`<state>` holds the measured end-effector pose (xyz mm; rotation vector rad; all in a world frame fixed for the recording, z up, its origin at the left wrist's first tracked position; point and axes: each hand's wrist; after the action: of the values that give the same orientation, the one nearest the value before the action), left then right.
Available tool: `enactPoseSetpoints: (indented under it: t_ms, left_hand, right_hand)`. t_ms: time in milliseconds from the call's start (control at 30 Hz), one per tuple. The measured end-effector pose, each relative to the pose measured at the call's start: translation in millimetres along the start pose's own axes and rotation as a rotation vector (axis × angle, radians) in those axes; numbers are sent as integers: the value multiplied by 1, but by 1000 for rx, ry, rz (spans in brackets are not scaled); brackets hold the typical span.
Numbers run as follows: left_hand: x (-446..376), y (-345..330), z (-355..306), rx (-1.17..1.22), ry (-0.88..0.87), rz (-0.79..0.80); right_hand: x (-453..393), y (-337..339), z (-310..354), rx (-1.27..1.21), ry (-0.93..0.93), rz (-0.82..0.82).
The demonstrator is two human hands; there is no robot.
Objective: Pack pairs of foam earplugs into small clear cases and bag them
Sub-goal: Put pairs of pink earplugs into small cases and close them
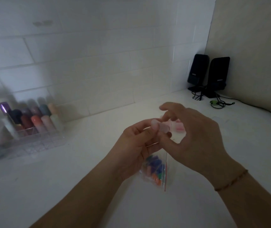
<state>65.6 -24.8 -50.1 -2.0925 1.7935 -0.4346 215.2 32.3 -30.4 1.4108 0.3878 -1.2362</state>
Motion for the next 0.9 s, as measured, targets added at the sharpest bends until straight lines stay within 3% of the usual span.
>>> enactPoseSetpoints:
  t_ms: [167, 300, 400, 567, 700, 900]
  left_hand:
    - [1, -2, -6, 59, -65, -22]
    - [2, -4, -6, 261, 45, 4]
    - [4, -3, -4, 217, 105, 89]
    - [5, -2, -6, 264, 37, 135]
    - [6, -4, -6, 255, -31, 180]
    - [4, -4, -5, 233, -86, 113]
  right_hand:
    - [-2, 0, -6, -32, 129, -138]
    - [0, -1, -3, -101, 138, -192]
    - [2, -4, -2, -133, 162, -153]
    - [2, 1, 7, -239, 74, -171]
    - [1, -1, 9, -157, 28, -170]
    - [0, -1, 6, -74, -43, -139]
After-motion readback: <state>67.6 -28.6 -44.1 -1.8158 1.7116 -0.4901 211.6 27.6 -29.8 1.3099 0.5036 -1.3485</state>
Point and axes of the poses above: each hand's wrist, its own x-axis away from the middle knuckle, its own y-axis out of the back of the hand, z = x × y, and after that the axes turned 4 degrees about -z, right-handed
